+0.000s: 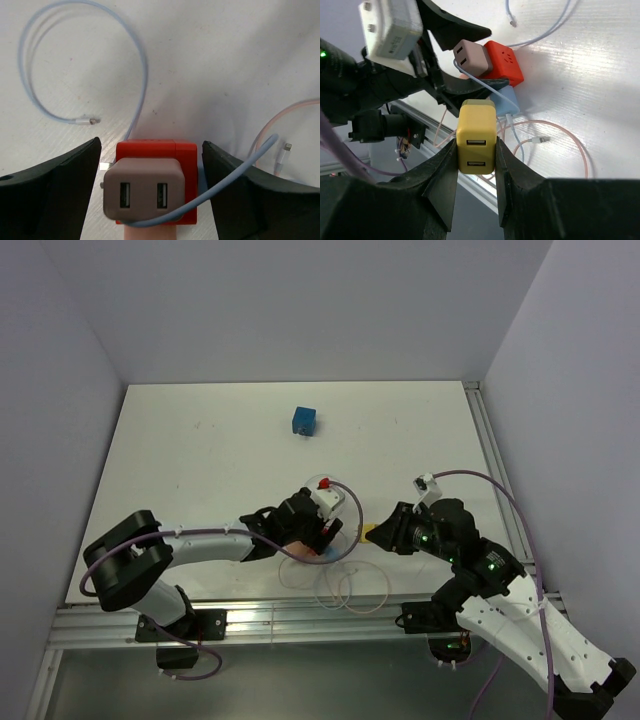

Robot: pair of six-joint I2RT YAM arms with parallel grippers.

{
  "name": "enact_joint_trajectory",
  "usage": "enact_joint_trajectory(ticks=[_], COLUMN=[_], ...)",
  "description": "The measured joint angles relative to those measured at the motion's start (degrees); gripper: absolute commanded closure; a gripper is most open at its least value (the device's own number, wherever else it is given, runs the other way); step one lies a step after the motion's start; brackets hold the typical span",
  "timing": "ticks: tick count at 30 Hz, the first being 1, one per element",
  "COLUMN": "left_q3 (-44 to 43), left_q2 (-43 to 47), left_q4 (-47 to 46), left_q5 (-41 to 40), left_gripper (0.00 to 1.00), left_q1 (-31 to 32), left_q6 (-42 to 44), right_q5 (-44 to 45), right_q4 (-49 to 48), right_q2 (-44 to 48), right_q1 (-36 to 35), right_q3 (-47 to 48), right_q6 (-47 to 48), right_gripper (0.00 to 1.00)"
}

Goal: Insert the plug

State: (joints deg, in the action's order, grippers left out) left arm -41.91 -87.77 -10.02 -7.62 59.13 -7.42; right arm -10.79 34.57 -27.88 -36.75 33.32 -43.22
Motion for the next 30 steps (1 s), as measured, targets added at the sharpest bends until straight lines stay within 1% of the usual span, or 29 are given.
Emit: enact_joint_trajectory(ticks=[4,5,9,13,20,22,25,27,30], left_q3=[0.2,0.2,0.0,-0.4,-0.4,-0.6,-3.5,-8.7,-18.8], left_q2=[2.7,3.5,7.1,11.5,23.7,27.4,28.0,24.1,14.4], left_q4=[0.5,0.7,1.7,2.8,4.2,4.1,4.8,6.7,9.8], left_q5=[-2.3,-2.6,-2.1,0.7,4.9,5.0,4.3,4.5,4.2], left_gripper=[0.07,0.0,0.0,0.0,0.0,0.0,0.0,0.0,0.0], left_q1=[1.2,1.7,3.2,3.3,3.1,1.5,-4.2,-9.7,-16.7], left_q6=[0.0,0.2,0.9,1.2,2.5,1.7,-1.0,-3.1,-5.6], right_q5=[0.1,0.0,0.1,0.3,1.5,2.3,3.0,3.2,3.2], right_q4=[0.0,0.1,0.7,1.8,4.2,4.6,4.7,4.6,4.2], right_q2=[0.1,0.3,1.4,2.8,5.0,5.6,5.6,5.3,3.7], right_q1=[0.0,0.0,0.0,0.0,0.0,0.0,0.0,0.0,0.0], right_q3=[0.0,0.0,0.0,0.1,0.6,0.9,1.5,1.6,1.6], right_q6=[-0.6,-0.6,-0.9,-1.1,-1.9,-2.1,-2.2,-2.1,-2.1], right_gripper=[1.0,1.0,1.0,1.0,1.0,1.0,1.0,1.0,1.0])
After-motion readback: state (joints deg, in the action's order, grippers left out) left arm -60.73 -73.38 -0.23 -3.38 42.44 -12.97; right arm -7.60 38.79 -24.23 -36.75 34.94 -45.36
